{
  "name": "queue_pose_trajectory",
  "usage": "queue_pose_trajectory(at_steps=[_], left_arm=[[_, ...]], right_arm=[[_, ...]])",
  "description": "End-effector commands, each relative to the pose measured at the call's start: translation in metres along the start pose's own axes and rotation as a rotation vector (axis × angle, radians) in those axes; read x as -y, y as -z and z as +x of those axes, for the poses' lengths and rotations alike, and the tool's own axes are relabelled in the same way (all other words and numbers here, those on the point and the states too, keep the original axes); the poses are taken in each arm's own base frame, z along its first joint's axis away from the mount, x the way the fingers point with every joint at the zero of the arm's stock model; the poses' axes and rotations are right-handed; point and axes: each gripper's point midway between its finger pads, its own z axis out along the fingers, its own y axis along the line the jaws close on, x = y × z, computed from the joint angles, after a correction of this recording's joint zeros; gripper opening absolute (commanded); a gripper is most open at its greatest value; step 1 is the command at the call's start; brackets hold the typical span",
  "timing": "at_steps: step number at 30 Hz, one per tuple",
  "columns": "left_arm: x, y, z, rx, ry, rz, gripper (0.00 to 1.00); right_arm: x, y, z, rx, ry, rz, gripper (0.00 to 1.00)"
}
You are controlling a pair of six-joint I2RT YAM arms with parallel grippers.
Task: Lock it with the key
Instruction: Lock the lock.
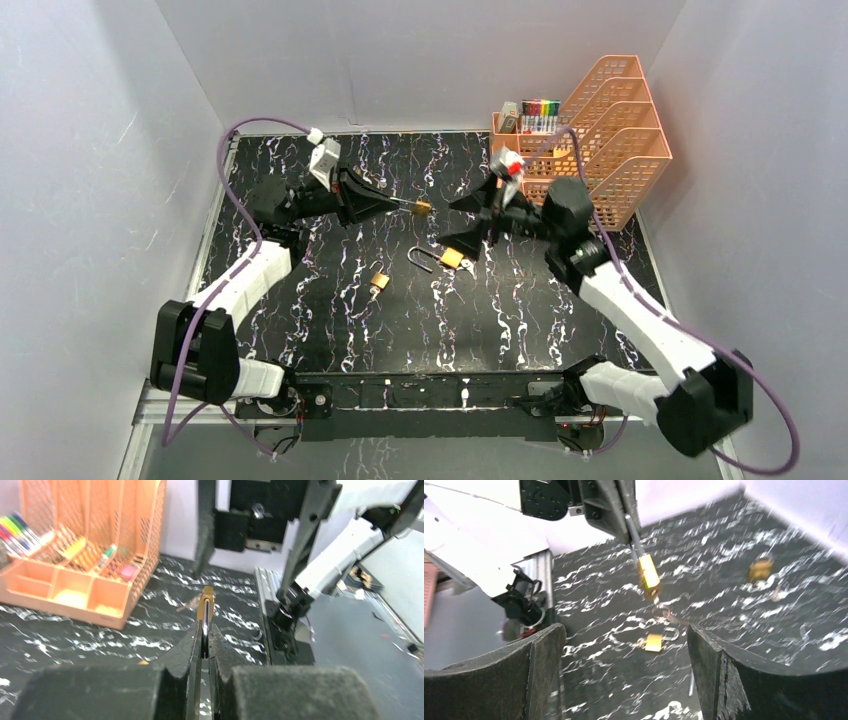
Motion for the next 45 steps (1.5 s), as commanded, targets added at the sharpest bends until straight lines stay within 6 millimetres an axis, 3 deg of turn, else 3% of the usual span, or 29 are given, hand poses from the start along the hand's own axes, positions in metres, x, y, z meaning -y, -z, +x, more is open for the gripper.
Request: queue_pose_trajectory(at_steps=[1, 6, 12, 17, 20, 27, 37, 41, 45], left_arm=[[0.023, -0.001, -0.054, 0.190, -0.170, -0.014, 0.00], [0.038, 0.000, -0.067, 0.246, -0.173, 0.045, 0.00], [0.043, 0.000, -0.070, 0.266, -0.171, 0.080, 0.00], [0.043, -0.001, -0.069, 0.264, -0.177, 0.083, 0.00], [0.041, -0.001, -0.068, 0.266, -0.171, 0.079, 0.00], [0.040, -0.001, -0.069, 0.274, -0.169, 0.074, 0.00], [0.043, 0.000, -0.070, 0.275, -0.178, 0.076, 0.00], [0.042, 0.000, -0.069, 0.273, -0.174, 0.074, 0.00], [0.039, -0.001, -0.067, 0.272, -0.171, 0.071, 0.00]], right_arm=[[-0.015, 0.015, -0.059, 0.360, 0.308, 0.004, 0.99], [-0.024, 0.012, -0.062, 0.433, 0.373, -0.081, 0.93], [-0.023, -0.002, -0.073, 0.448, 0.368, -0.149, 0.84], [-0.024, -0.009, -0.081, 0.439, 0.342, -0.191, 0.74], [-0.023, -0.015, -0.084, 0.419, 0.316, -0.213, 0.61], [-0.021, -0.027, -0.082, 0.372, 0.286, -0.243, 0.47], [-0.021, -0.039, -0.082, 0.351, 0.272, -0.258, 0.45], [-0.022, -0.044, -0.080, 0.336, 0.265, -0.272, 0.30], [-0.018, -0.050, -0.076, 0.291, 0.229, -0.277, 0.04]])
